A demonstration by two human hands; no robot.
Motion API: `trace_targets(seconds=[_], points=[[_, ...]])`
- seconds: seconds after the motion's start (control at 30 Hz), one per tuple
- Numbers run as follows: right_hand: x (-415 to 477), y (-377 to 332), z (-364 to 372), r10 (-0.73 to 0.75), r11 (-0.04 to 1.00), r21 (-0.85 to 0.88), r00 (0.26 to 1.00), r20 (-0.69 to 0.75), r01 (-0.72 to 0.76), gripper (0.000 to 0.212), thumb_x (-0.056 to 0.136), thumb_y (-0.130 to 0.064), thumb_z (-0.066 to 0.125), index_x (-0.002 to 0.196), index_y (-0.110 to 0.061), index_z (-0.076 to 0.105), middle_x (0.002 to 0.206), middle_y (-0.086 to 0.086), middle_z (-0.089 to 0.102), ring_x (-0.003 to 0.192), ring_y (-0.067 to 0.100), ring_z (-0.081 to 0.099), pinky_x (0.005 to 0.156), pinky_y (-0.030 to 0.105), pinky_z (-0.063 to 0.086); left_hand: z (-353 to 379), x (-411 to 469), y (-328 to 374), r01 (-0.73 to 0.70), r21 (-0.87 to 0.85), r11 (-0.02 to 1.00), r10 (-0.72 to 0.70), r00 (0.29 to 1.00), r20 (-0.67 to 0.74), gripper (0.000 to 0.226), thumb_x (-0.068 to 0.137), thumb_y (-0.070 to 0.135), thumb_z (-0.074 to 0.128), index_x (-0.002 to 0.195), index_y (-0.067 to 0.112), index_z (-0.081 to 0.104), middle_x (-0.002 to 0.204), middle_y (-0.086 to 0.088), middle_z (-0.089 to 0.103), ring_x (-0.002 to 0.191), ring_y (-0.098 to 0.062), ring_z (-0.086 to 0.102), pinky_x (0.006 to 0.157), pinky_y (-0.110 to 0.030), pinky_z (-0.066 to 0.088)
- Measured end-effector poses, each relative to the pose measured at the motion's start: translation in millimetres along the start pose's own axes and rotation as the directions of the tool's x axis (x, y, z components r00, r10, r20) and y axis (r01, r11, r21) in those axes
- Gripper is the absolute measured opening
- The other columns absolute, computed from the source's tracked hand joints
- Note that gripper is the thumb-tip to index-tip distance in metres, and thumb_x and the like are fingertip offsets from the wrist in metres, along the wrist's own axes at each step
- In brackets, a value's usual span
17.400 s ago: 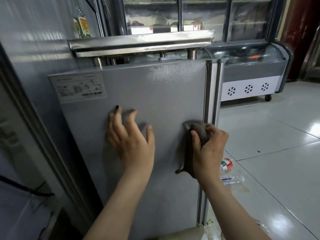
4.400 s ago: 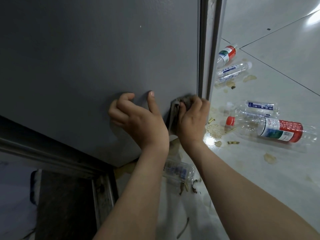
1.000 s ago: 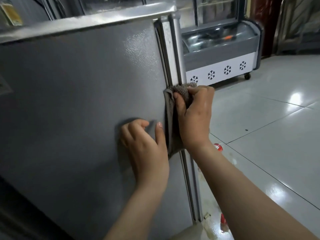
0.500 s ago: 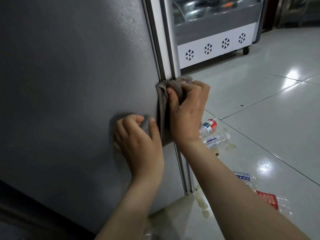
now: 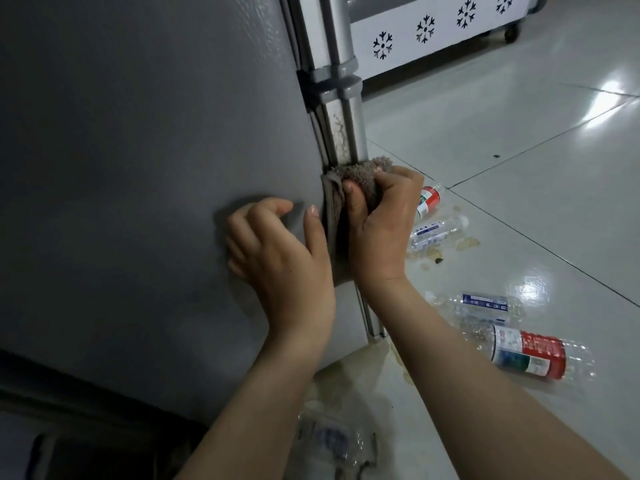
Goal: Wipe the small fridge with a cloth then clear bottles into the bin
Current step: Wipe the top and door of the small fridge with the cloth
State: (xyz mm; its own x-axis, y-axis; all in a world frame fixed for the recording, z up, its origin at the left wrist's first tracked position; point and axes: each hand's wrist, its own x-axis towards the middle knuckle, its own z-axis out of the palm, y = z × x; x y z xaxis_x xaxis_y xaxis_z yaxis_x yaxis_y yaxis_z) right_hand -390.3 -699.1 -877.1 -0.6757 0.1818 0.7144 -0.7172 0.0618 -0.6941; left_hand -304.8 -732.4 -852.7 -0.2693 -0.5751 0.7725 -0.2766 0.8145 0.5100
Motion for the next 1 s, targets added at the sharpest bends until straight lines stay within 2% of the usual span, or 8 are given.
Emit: trace_targets(seconds=[0.07, 0.13, 0.3, 0.47, 0.67, 0.8, 0.9, 1.0], points=[[-7.7, 6.4, -2.2, 0.02, 1.0, -0.001, 1.0, 0.017, -0.02, 0.025, 0.084, -0.029, 0.053, 0.099, -0.017, 0.037, 0.101, 0.027, 0.05, 0.091, 0.041, 0.053, 0.08, 0.045, 0.046, 1.9, -3.5, -2.8, -0.04, 0.02, 0.999, 0.04, 0.999, -0.01, 0.023, 0.081, 0.028, 0.059, 0.091, 0.007, 0.054, 0.1, -0.018, 0.053, 0.097, -0.023, 0.04, 0.079, -0.023, 0.02], [-15.1, 13.3, -4.4, 0.027, 1.0, -0.004, 0.999, 0.025, -0.027, 0.026, 0.084, -0.028, 0.054, 0.101, -0.015, 0.039, 0.101, 0.028, 0.049, 0.091, 0.042, 0.053, 0.08, 0.045, 0.047, 4.4, -7.3, -5.1, -0.062, 0.03, 0.998, 0.063, 0.998, -0.018, 0.023, 0.081, 0.025, 0.061, 0.092, 0.006, 0.054, 0.101, -0.02, 0.053, 0.096, -0.022, 0.036, 0.079, -0.028, 0.024], [-32.6, 29.6, -8.5, 0.049, 0.999, -0.023, 0.998, 0.043, -0.048, 0.027, 0.084, -0.027, 0.055, 0.101, -0.015, 0.038, 0.101, 0.03, 0.049, 0.094, 0.036, 0.05, 0.081, 0.042, 0.045, 12.2, -23.7, -14.2, -0.046, 0.03, 0.998, 0.046, 0.999, -0.024, 0.022, 0.082, 0.023, 0.062, 0.092, 0.006, 0.053, 0.102, -0.022, 0.053, 0.095, -0.024, 0.036, 0.083, -0.034, 0.029], [-51.4, 45.1, -13.9, 0.078, 0.996, -0.043, 0.994, 0.075, -0.074, 0.028, 0.085, -0.027, 0.055, 0.103, -0.015, 0.037, 0.103, 0.031, 0.049, 0.095, 0.045, 0.051, 0.085, 0.042, 0.044, 13.4, -38.8, -26.0, 0.004, 0.002, 1.0, -0.004, 1.0, 0.022, 0.024, 0.084, 0.023, 0.059, 0.093, 0.001, 0.055, 0.104, -0.023, 0.052, 0.098, -0.023, 0.038, 0.086, -0.032, 0.032], [-80.3, 65.9, -23.1, 0.135, 0.99, -0.057, 0.983, 0.125, -0.129, 0.028, 0.084, -0.023, 0.056, 0.103, -0.014, 0.037, 0.104, 0.03, 0.049, 0.097, 0.042, 0.051, 0.088, 0.033, 0.039, 17.0, -54.0, -31.8, 0.017, -0.021, 1.0, -0.015, 0.997, 0.077, 0.024, 0.084, 0.02, 0.06, 0.094, -0.002, 0.054, 0.104, -0.024, 0.05, 0.095, -0.039, 0.051, 0.085, -0.042, 0.042], [-99.8, 79.7, -32.3, 0.169, 0.983, -0.102, 0.97, 0.173, -0.153, 0.027, 0.083, -0.023, 0.056, 0.101, -0.014, 0.037, 0.104, 0.028, 0.049, 0.095, 0.04, 0.052, 0.084, 0.028, 0.039, 20.3, -69.7, -42.7, 0.024, -0.041, 0.999, -0.018, 0.99, 0.137, 0.025, 0.083, 0.021, 0.058, 0.093, -0.001, 0.053, 0.103, -0.024, 0.049, 0.093, -0.04, 0.051, 0.086, -0.049, 0.044], [-113.0, 88.6, -37.3, 0.215, 0.973, -0.133, 0.955, 0.206, -0.19, 0.026, 0.082, -0.024, 0.054, 0.101, -0.012, 0.04, 0.103, 0.026, 0.05, 0.093, 0.038, 0.053, 0.081, 0.036, 0.044, 22.8, -80.6, -50.9, 0.039, -0.037, 0.999, -0.032, 0.985, 0.172, 0.025, 0.083, 0.023, 0.057, 0.093, 0.001, 0.052, 0.104, -0.021, 0.048, 0.095, -0.039, 0.05, 0.086, -0.05, 0.044], [-127.1, 99.0, -43.8, 0.294, 0.95, -0.178, 0.927, 0.235, -0.256, 0.029, 0.082, -0.02, 0.059, 0.098, 0.003, 0.05, 0.102, 0.025, 0.05, 0.092, 0.038, 0.054, 0.078, 0.046, 0.048, 25.2, -87.3, -55.3, 0.056, -0.041, 0.998, -0.048, 0.982, 0.184, 0.025, 0.083, 0.024, 0.057, 0.094, 0.002, 0.052, 0.104, -0.019, 0.047, 0.097, -0.031, 0.045, 0.087, -0.051, 0.043]])
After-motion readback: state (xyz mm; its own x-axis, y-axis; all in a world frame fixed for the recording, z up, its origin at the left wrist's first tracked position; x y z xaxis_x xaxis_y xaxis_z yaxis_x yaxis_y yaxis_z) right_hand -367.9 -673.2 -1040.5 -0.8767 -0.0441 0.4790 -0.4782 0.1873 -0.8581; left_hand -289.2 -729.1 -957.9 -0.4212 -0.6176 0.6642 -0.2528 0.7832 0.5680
